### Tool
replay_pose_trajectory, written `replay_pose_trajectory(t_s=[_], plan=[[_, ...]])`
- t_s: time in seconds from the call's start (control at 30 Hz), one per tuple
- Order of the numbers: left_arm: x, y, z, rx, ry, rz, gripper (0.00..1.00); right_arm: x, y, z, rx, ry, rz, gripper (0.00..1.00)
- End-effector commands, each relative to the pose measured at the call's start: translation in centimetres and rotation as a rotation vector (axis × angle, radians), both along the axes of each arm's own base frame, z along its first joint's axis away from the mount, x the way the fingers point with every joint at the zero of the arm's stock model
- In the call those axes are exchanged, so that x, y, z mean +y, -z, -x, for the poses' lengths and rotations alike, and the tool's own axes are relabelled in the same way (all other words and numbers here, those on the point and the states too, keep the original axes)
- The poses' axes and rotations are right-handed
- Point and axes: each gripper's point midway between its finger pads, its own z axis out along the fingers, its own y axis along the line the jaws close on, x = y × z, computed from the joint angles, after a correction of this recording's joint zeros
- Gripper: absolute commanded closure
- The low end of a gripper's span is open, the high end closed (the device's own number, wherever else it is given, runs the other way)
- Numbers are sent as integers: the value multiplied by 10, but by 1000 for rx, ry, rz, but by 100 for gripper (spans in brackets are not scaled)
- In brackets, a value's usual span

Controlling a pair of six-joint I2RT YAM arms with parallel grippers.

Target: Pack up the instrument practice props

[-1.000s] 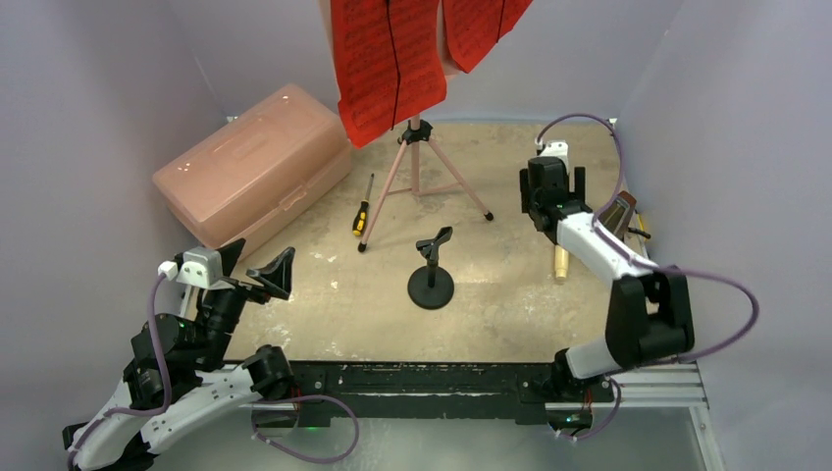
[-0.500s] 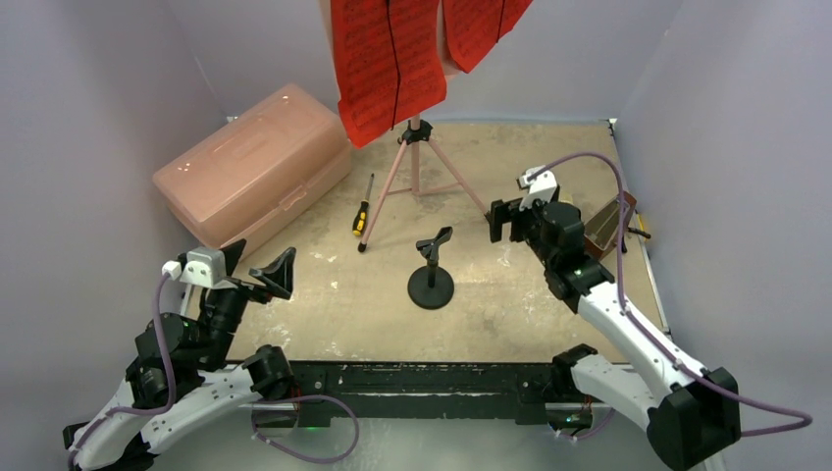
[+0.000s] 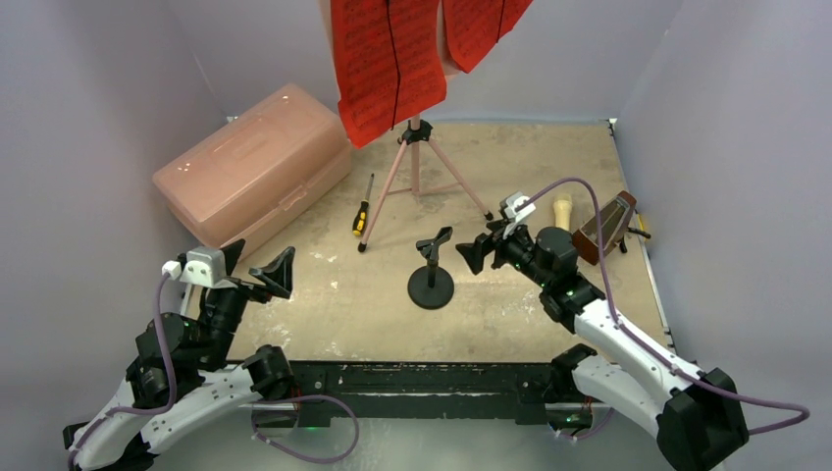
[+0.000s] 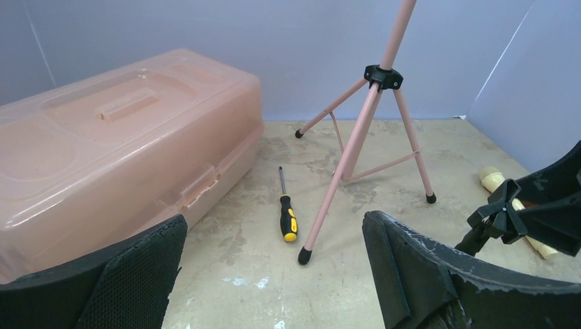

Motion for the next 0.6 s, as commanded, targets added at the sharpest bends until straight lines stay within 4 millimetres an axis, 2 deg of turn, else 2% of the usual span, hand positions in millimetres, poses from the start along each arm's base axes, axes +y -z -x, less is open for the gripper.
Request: replay_pose_trajectory(t_s=[0.0, 0.17, 0.3, 0.57], plan=[[4, -4, -1, -18, -21, 5, 1, 24, -4, 19, -33, -111, -82, 5], [4, -3, -1, -23, -20, 9, 1, 39, 4, 37, -28, -181, -108, 6], [7, -3, -1, -23, -34, 10, 1, 50, 2, 45, -40, -228, -142, 7], [4, 0, -4, -10, -41, -11, 1, 81, 2, 43, -54, -312, -149, 19]])
